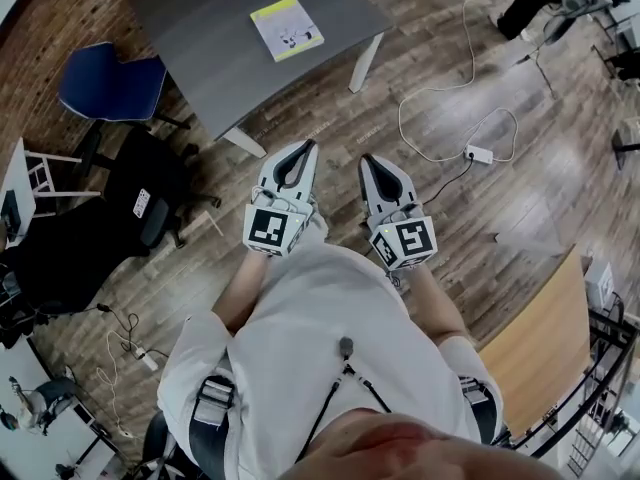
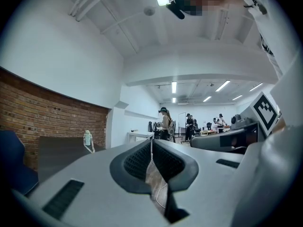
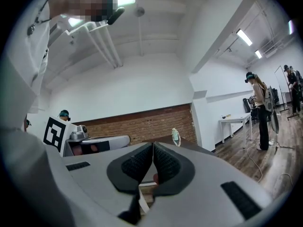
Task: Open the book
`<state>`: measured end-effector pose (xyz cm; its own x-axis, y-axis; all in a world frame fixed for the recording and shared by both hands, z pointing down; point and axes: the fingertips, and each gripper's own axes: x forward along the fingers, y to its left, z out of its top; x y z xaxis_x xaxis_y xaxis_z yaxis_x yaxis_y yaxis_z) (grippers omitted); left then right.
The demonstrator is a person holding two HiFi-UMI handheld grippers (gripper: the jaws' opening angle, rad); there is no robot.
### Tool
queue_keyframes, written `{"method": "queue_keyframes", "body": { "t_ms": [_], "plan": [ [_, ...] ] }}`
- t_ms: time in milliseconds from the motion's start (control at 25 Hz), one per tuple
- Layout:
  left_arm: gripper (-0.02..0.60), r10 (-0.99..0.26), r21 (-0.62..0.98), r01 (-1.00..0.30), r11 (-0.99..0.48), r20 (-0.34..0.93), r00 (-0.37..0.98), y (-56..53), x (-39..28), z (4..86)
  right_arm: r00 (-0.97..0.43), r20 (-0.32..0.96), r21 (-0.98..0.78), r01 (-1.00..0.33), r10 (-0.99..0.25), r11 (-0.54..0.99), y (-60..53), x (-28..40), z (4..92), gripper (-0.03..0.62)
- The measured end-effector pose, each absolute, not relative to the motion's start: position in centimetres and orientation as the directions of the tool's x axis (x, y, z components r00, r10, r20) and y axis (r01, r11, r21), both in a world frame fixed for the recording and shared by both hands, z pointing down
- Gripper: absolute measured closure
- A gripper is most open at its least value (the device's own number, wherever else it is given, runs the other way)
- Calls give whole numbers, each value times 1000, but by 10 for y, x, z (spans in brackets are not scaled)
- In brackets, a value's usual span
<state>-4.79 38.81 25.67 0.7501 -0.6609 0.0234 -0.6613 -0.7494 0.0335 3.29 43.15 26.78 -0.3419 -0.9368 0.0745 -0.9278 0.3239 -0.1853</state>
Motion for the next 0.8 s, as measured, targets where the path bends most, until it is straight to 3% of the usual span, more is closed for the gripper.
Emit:
{"method": "queue_keyframes", "body": {
  "t_ms": [800],
  "plan": [
    [552,-667,36,-667,-744,7,745,217,-78,264,-332,58,-156,-934,-941,320,258,6,263,557]
  ]
}}
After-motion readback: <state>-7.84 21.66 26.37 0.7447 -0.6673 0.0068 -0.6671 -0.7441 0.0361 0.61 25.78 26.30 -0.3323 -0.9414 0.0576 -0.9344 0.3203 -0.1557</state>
